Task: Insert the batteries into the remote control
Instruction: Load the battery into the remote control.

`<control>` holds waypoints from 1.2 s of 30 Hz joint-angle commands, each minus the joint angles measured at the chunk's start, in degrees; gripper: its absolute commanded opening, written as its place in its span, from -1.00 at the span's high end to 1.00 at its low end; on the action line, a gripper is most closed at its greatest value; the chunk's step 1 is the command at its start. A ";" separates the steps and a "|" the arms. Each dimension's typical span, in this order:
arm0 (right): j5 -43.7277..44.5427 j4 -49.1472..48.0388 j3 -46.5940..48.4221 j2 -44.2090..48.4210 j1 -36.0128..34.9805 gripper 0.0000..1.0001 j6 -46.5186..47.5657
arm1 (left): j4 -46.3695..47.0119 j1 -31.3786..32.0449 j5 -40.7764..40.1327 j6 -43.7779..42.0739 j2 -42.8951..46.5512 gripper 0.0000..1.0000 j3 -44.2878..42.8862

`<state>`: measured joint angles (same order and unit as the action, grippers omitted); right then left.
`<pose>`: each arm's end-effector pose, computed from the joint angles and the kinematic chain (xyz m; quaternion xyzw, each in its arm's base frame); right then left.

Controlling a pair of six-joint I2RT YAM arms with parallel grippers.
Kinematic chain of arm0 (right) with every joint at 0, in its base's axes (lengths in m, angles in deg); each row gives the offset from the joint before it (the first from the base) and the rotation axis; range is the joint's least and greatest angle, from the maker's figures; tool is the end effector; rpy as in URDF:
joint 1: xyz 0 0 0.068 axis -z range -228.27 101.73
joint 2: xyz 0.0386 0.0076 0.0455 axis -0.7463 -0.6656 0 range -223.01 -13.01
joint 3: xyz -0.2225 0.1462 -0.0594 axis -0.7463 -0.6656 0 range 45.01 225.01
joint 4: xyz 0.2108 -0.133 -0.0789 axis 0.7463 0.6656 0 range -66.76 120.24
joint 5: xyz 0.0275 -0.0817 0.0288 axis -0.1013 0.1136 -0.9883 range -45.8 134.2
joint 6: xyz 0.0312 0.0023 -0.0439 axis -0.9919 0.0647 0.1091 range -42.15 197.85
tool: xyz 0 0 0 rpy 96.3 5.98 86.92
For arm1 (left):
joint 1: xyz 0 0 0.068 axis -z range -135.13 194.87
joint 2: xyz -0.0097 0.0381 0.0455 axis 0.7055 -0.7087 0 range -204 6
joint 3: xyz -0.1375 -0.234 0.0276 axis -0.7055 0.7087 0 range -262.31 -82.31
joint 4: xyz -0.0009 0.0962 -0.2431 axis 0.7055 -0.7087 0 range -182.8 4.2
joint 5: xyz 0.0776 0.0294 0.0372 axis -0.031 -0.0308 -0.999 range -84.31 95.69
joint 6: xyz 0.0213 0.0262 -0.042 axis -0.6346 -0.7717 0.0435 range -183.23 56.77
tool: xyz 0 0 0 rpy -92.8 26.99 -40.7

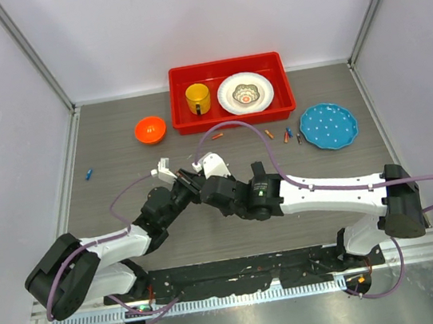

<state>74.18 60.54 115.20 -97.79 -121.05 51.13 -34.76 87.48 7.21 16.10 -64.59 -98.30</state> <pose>0.1096 0.2937 0.2904 -0.2794 0.8733 0.0828 0.3904 0.1704 -0.1581 0.1908 -0.2209 0.6944 -0.6034 0.3239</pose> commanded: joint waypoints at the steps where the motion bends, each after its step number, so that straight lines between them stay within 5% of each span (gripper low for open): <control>1: -0.80 -2.41 1.09 -0.48 -0.35 0.90 -0.53 | 5.82 0.02 0.59 1.27 1.42 0.99 -1.15; 16: -0.27 -2.58 0.47 1.01 -0.26 0.98 -2.28 | 6.96 0.02 -0.11 0.65 1.42 1.00 0.17; 17: -0.18 -2.58 0.56 1.10 -0.26 0.67 -2.37 | 6.96 0.02 -0.20 0.56 1.42 1.00 0.17; 20: 0.34 -2.67 0.56 2.24 -0.26 0.19 -2.99 | 6.96 0.02 -0.11 0.47 1.33 1.00 0.26; 22: 0.78 -2.67 0.65 2.68 -0.26 0.04 -3.16 | 7.05 0.02 0.15 0.48 1.33 1.00 0.43; 36: 3.68 -0.47 2.58 7.07 -0.26 -0.50 -4.74 | 6.87 0.02 -0.37 -0.14 1.15 1.00 1.05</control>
<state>74.42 59.42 115.20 -94.51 -121.26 47.59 -31.81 87.50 7.02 16.12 -64.44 -97.62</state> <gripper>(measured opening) 0.737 0.179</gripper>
